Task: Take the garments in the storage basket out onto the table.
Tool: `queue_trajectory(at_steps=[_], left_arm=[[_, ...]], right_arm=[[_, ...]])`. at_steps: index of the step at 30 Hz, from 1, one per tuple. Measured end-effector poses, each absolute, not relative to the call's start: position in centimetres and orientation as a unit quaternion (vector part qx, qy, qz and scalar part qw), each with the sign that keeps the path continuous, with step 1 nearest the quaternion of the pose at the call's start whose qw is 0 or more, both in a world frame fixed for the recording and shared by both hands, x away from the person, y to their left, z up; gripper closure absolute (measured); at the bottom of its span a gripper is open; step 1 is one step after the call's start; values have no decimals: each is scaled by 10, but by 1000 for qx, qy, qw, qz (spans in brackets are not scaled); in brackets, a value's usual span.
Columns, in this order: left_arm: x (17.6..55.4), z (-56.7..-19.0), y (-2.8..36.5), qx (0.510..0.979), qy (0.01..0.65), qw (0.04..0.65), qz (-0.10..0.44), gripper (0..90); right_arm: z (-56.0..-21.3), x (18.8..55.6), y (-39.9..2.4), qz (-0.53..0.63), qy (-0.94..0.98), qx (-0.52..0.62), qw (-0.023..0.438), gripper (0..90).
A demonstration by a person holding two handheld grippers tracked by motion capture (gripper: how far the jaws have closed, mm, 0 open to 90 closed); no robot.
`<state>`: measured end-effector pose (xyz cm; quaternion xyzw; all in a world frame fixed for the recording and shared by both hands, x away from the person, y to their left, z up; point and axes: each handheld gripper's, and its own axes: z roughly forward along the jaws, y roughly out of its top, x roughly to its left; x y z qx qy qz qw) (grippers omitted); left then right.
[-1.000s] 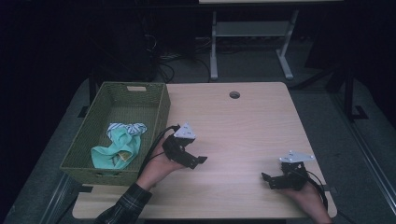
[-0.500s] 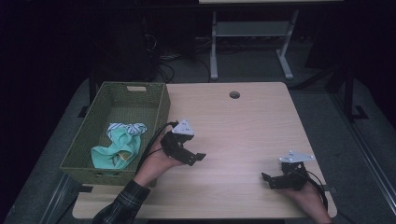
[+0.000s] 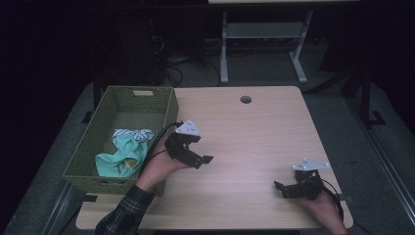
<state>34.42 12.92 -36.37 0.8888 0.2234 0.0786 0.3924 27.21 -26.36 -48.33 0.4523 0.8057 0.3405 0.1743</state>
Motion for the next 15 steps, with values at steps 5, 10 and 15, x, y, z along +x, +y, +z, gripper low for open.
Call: queue_trajectory(at_steps=[5, 10, 15], left_arm=[[345, -360, 138, 886, 230, 393, 84, 139], [345, -357, 144, 885, 232, 394, 88, 139], [346, -354, 153, 880, 240, 399, 92, 139]], right_arm=[[-483, 272, -264, 340, 806, 452, 174, 26], [-483, 272, -264, 340, 806, 452, 174, 26], [-483, 272, -264, 340, 806, 453, 174, 26]])
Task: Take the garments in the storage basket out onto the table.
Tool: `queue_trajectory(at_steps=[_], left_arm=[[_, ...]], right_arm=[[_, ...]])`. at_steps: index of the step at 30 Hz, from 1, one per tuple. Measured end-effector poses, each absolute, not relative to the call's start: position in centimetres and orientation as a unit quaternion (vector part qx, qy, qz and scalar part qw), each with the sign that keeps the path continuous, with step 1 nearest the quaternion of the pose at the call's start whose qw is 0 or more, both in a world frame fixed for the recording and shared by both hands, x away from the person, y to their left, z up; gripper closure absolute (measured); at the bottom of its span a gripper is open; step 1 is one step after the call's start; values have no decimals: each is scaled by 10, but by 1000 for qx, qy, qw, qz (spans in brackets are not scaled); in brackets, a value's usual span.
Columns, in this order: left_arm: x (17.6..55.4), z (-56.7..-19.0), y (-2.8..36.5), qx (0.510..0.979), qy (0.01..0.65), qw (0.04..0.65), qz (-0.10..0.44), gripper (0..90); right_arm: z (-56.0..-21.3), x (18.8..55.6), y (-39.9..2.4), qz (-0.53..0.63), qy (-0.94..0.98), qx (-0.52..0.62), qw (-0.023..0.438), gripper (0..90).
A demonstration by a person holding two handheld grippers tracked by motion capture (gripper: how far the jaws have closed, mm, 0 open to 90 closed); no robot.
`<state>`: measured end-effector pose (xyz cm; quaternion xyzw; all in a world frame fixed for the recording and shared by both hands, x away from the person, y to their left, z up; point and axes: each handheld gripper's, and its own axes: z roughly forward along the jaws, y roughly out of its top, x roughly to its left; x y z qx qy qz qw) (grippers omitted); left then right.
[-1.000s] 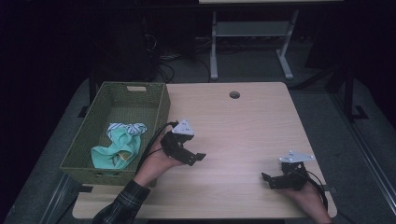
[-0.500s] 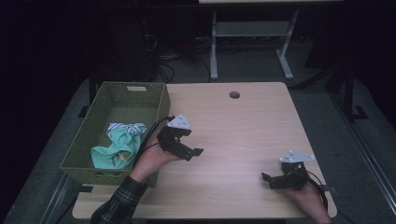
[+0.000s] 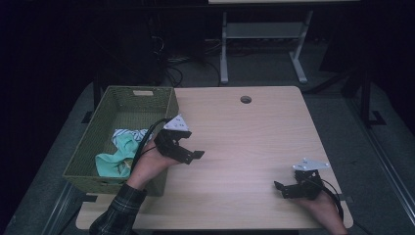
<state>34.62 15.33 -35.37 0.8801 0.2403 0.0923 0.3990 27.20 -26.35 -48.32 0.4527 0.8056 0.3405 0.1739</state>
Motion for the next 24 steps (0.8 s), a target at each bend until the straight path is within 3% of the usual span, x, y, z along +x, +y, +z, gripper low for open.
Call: queue_trajectory(at_steps=[24], left_arm=[[351, -348, 184, 874, 268, 391, 105, 139]], right_arm=[[-483, 272, -263, 341, 805, 453, 174, 26]])
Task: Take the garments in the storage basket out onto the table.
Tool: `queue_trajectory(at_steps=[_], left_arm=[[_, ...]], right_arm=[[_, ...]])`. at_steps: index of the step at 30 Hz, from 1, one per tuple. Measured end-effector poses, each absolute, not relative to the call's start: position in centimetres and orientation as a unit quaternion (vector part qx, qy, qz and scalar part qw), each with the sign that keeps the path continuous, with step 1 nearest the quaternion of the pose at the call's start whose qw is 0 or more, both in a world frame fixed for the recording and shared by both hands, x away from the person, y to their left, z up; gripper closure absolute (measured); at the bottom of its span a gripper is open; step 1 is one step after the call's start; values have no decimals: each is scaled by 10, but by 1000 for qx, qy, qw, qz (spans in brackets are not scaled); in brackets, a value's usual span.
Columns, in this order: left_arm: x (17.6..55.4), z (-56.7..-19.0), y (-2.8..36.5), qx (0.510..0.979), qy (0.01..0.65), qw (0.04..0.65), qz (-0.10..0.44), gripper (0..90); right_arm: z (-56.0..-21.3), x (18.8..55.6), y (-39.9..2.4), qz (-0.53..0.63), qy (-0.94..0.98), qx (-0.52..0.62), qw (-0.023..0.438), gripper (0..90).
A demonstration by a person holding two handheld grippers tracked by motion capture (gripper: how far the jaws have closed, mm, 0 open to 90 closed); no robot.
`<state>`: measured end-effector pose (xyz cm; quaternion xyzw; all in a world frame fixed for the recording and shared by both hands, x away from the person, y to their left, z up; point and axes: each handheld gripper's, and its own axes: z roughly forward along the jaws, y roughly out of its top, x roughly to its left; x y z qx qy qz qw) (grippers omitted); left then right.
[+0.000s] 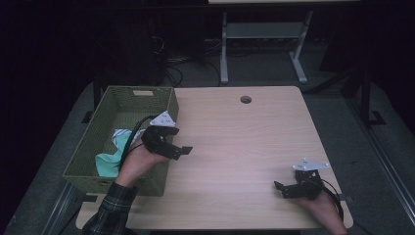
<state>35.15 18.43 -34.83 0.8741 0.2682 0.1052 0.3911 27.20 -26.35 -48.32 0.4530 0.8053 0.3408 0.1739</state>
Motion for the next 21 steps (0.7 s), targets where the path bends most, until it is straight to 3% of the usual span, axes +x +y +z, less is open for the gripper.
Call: queue_trajectory(at_steps=[21], left_arm=[[353, -343, 211, 866, 293, 387, 120, 139]], right_arm=[[-483, 272, -263, 341, 805, 454, 174, 26]])
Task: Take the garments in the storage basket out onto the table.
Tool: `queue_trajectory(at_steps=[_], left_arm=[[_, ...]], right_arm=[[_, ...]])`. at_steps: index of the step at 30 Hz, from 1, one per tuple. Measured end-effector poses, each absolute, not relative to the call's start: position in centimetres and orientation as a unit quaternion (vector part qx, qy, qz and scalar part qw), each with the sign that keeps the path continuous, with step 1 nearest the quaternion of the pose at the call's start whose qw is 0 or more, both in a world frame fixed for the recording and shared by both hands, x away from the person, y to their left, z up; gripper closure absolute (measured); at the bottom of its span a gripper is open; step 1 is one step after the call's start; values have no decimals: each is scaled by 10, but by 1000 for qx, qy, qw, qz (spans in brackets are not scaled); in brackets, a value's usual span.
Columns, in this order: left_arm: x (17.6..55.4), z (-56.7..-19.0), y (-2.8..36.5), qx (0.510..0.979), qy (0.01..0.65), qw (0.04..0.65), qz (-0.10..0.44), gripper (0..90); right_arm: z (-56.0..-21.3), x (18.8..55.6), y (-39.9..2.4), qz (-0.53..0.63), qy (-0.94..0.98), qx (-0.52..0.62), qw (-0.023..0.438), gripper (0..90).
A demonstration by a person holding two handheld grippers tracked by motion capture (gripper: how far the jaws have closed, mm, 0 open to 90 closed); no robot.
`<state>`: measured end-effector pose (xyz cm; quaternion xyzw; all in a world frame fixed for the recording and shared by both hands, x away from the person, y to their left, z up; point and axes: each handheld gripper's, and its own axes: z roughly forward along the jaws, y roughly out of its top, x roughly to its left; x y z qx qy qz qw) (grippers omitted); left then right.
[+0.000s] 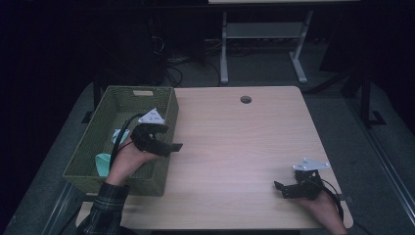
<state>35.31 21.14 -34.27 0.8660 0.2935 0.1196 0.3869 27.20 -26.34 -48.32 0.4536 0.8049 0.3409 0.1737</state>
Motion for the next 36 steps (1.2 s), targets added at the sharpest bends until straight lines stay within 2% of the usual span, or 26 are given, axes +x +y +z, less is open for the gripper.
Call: queue_trajectory(at_steps=[36], left_arm=[[358, -341, 276, 842, 362, 373, 145, 142]], right_arm=[[-483, 272, -263, 341, 805, 454, 174, 26]])
